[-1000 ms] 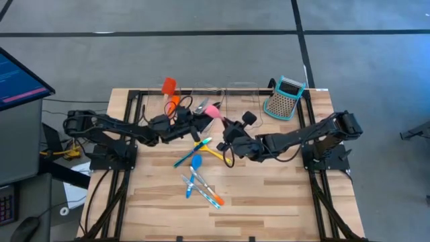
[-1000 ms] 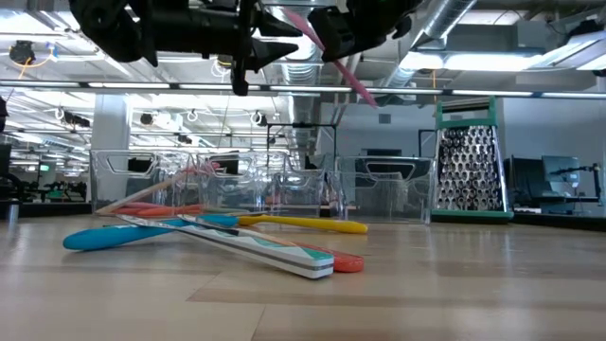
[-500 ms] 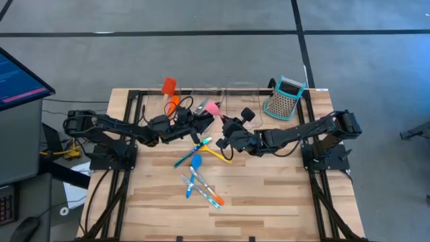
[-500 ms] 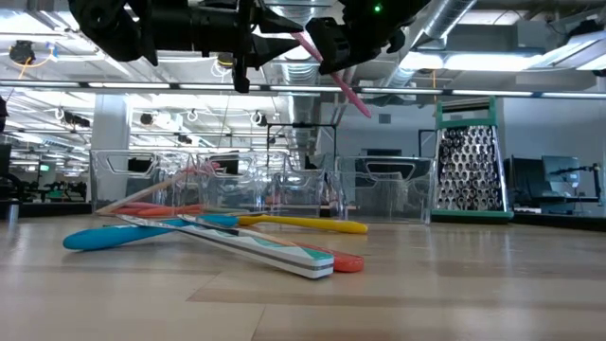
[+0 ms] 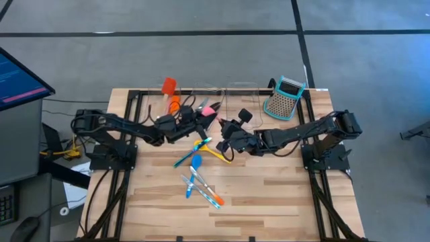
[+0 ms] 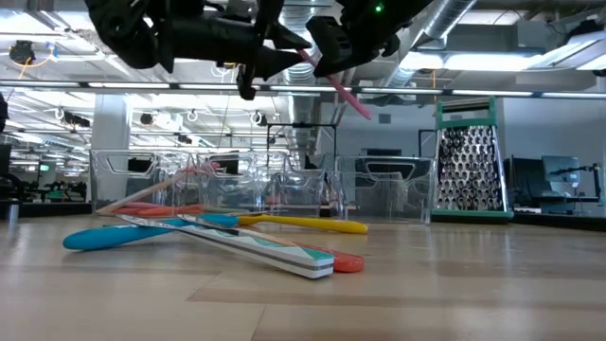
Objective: Pick & Place Kitchen Items
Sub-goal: Put the pink spatula into the left transparent bin
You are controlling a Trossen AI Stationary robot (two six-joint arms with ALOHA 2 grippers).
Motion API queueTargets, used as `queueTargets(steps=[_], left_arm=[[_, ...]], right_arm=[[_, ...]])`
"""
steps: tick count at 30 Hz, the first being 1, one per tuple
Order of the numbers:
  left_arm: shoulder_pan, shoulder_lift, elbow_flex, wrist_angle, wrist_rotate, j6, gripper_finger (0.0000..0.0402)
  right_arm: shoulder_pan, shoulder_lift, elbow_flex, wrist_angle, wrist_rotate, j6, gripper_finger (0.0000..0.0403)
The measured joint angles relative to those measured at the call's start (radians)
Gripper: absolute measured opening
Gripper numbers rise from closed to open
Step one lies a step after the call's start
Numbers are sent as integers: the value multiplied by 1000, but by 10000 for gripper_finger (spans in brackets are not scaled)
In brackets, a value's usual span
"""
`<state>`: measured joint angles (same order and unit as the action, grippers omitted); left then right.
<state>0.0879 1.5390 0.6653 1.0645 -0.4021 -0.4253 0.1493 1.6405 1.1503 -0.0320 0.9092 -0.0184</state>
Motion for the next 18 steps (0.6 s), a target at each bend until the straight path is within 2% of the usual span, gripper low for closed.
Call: queueTargets(steps=[7, 18], left_arm=[[0, 36, 43, 0, 0, 36, 91], [-4, 42, 43, -15, 7, 36, 50]], right_arm=[[1, 0, 0, -22, 0, 9, 19], [-1, 0, 0, -40, 8, 27, 19]])
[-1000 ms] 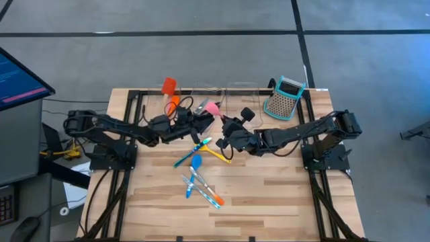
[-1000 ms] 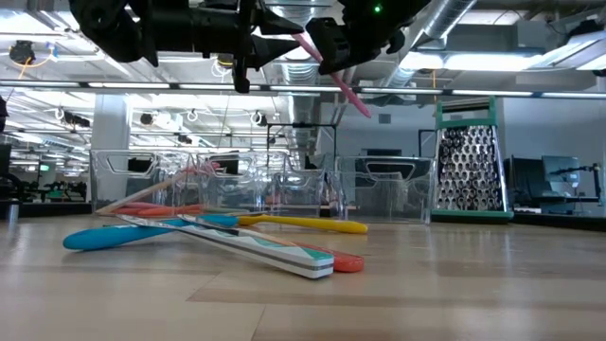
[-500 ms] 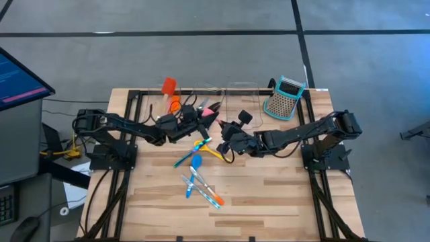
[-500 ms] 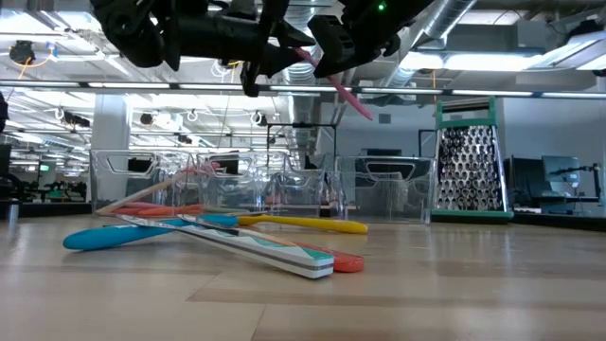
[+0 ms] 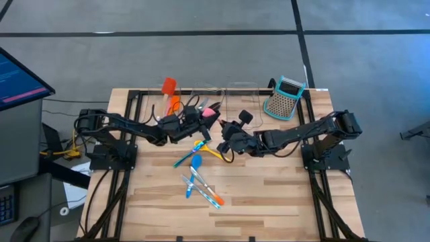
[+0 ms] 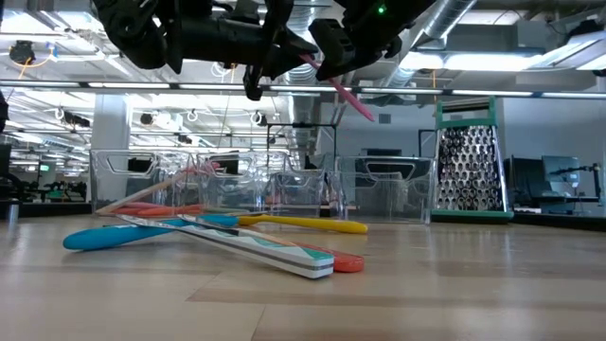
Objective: Pick & Place Kitchen Items
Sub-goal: Put the pink spatula into the left transparent bin
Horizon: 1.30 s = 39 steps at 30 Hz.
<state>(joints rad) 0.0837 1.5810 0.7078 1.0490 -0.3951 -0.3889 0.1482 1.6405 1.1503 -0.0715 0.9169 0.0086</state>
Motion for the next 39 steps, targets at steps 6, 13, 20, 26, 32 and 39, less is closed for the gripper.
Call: queueTargets(steps=[6, 13, 20, 26, 32, 39], left_arm=[[0, -2, 1, -17, 20, 63, 12], [2, -3, 1, -20, 60, 128, 6], [7, -1, -2, -38, 92, 135, 6], [11, -30, -2, -47, 96, 178, 6], [51, -196, -1, -278, 125, 184, 5], [111, -438, -1, -589, 142, 210, 5]], right_arm=[[0, 2, 0, -7, 0, -2, 19], [0, 2, 0, -8, -8, -3, 19], [9, 0, 0, 2, -14, -30, 115], [40, -19, 1, -24, -19, -45, 224], [74, -87, 0, -136, -19, -36, 259], [113, -162, 0, -161, -29, -33, 189]])
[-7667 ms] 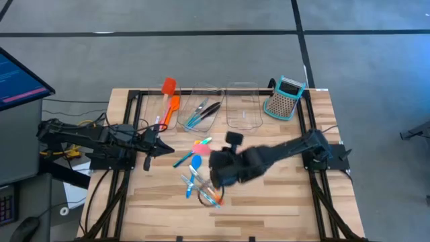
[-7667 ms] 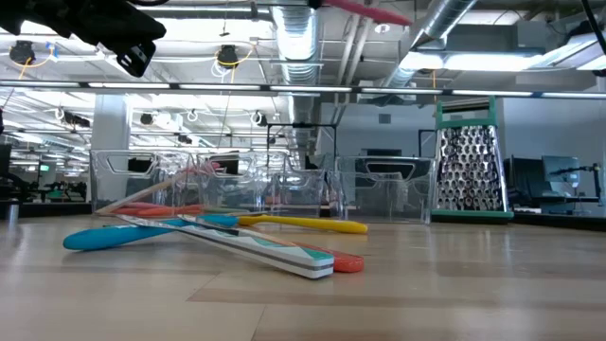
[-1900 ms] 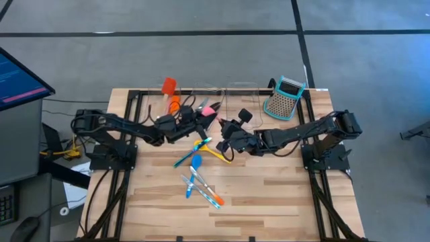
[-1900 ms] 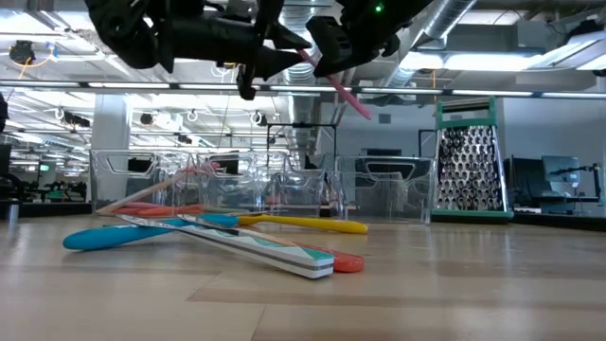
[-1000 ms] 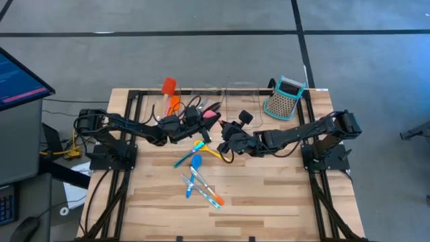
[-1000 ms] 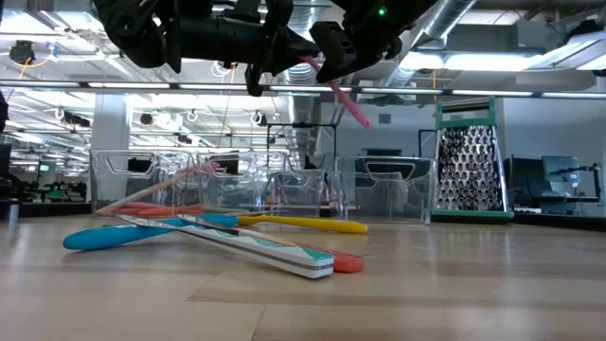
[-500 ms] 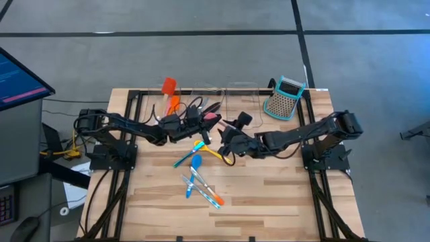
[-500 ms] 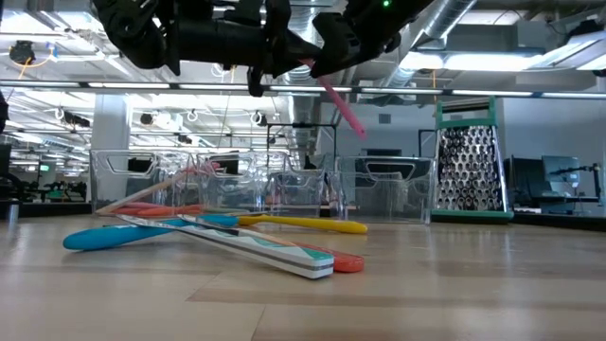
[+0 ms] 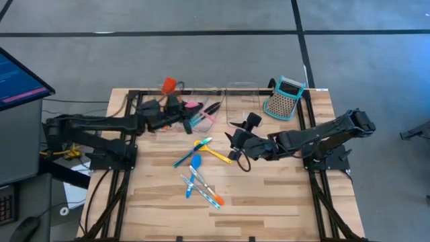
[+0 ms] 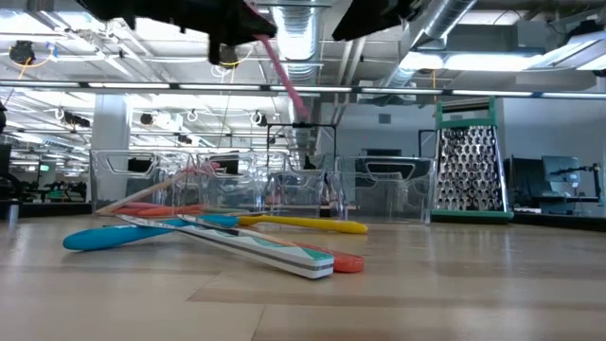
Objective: Pick & Place Kitchen Items
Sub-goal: Put the pink spatula into the left transparent bin
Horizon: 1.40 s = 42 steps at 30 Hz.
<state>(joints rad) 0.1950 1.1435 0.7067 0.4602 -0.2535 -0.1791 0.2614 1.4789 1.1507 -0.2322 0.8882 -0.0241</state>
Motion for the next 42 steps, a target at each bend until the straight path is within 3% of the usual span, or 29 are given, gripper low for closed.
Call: queueTargets(steps=[9, 15, 22, 28, 36, 42], left_arm=[[103, -284, 0, -339, 0, 38, 5], [197, -392, 1, -534, 18, 39, 5], [346, -403, 1, -670, 26, 44, 5], [508, -353, 1, -732, 162, 43, 5], [653, -232, 1, -760, 283, 49, 5], [714, -105, 73, -914, 313, 52, 5]], right_arm=[[45, -58, 0, -132, -36, 116, 10], [55, -66, 0, -224, -348, 183, 6], [58, -11, -51, -169, -503, 183, 1], [51, -1, -183, 29, -650, 191, 1], [50, -43, -390, 344, -702, 235, 0], [50, -44, -508, 526, -734, 297, 0]])
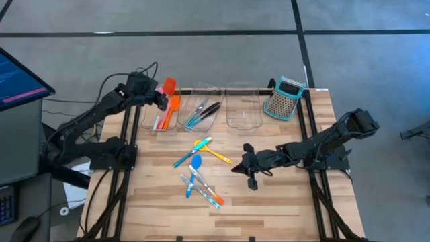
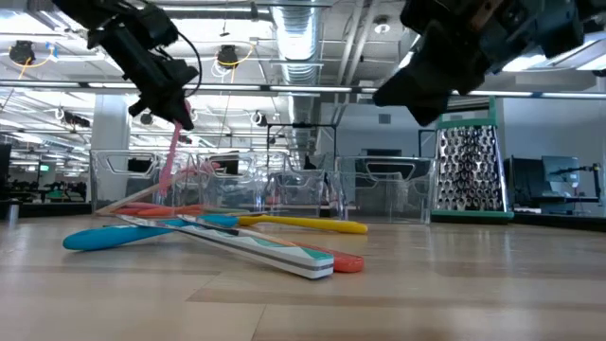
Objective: Pick & Place Kitchen Items
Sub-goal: Put the pink spatula into the left transparent bin
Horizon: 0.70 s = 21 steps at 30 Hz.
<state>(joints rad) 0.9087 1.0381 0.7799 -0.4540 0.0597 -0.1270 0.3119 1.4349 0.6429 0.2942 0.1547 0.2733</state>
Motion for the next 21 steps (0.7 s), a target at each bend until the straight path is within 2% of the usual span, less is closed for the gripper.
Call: queueTargets(steps=[6, 10, 21], left_arm=[[7, 113, 79, -27, 37, 16, 5], [7, 195, 113, -37, 73, 16, 5], [39, 401, 116, -43, 79, 12, 5]], right_arm=[[0, 0, -56, 105, 1, 16, 0], [0, 0, -60, 105, 1, 16, 0], [0, 0, -60, 104, 3, 5, 0]])
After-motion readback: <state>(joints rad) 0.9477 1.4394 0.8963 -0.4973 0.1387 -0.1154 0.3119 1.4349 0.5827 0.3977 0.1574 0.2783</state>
